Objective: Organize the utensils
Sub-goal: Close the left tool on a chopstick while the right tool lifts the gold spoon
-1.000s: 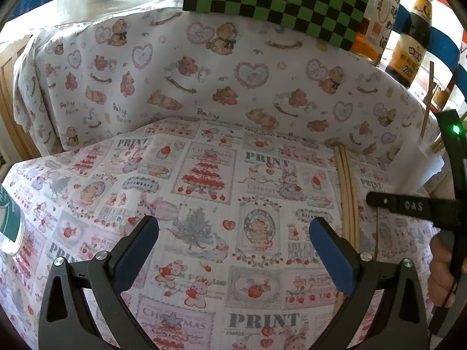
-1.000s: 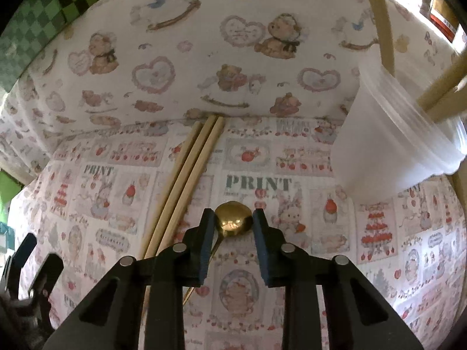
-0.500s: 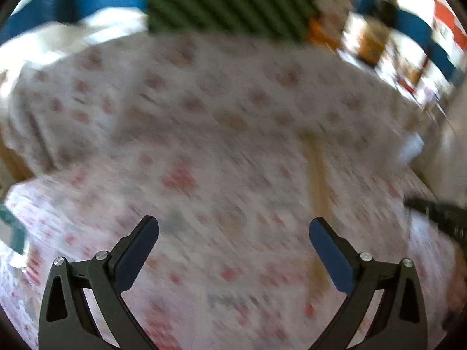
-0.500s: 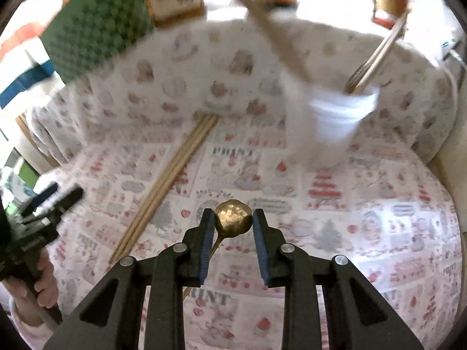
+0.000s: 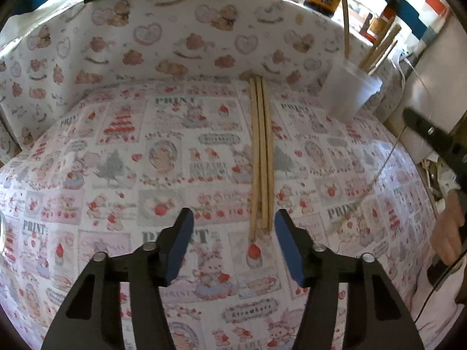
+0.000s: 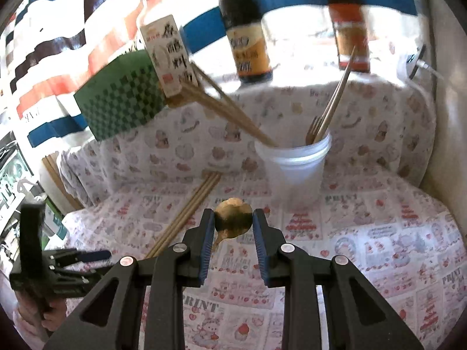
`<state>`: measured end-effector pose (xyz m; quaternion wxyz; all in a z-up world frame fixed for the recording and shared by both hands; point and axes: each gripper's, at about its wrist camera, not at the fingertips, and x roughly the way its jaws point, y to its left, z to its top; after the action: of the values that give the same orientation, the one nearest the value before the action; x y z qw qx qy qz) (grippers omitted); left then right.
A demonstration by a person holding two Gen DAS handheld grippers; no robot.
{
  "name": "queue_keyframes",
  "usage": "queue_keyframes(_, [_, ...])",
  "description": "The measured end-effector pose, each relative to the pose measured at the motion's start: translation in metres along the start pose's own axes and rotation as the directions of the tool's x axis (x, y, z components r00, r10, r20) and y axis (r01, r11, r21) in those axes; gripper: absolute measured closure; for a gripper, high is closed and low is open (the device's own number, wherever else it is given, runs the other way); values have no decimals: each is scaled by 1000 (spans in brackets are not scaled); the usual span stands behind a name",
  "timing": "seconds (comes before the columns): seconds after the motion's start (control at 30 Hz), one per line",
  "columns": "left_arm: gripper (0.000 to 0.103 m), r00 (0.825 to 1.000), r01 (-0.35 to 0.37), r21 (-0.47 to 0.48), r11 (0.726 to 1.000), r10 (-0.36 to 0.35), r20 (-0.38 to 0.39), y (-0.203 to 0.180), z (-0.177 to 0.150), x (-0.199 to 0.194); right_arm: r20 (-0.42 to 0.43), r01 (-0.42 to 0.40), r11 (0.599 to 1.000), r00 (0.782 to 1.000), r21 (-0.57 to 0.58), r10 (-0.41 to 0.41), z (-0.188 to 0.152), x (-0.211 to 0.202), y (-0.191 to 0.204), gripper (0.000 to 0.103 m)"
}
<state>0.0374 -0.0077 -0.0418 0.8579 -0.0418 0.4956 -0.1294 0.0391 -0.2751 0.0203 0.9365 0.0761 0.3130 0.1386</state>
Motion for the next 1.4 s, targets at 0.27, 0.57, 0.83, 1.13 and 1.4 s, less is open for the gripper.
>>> queue_keyframes(0.27, [77, 992, 124, 11, 992, -124, -14, -12, -1, -3, 90, -15, 1000, 996, -14, 16, 4, -23, 5, 74])
queue_keyframes(0.57, [95, 997, 46, -33, 998, -48, -64, -18, 15, 14, 95, -23, 1000, 995, 5, 22, 4, -29, -2, 74])
queue_keyframes(0.83, [96, 996, -22, 6, 1000, 22, -82, -21, 12, 21, 89, -34, 999, 996, 9, 33, 5, -31, -2, 74])
queue_keyframes(1.13, [93, 995, -77, 31, 997, 79, -68, -15, 9, 20, 96, -43, 999, 994, 1, 42, 5, -36, 0, 74])
queue_keyframes(1.4, [73, 991, -120, 157, 980, 127, -35, -40, 5, 25, 90, -44, 999, 995, 15, 42, 7, -36, -2, 74])
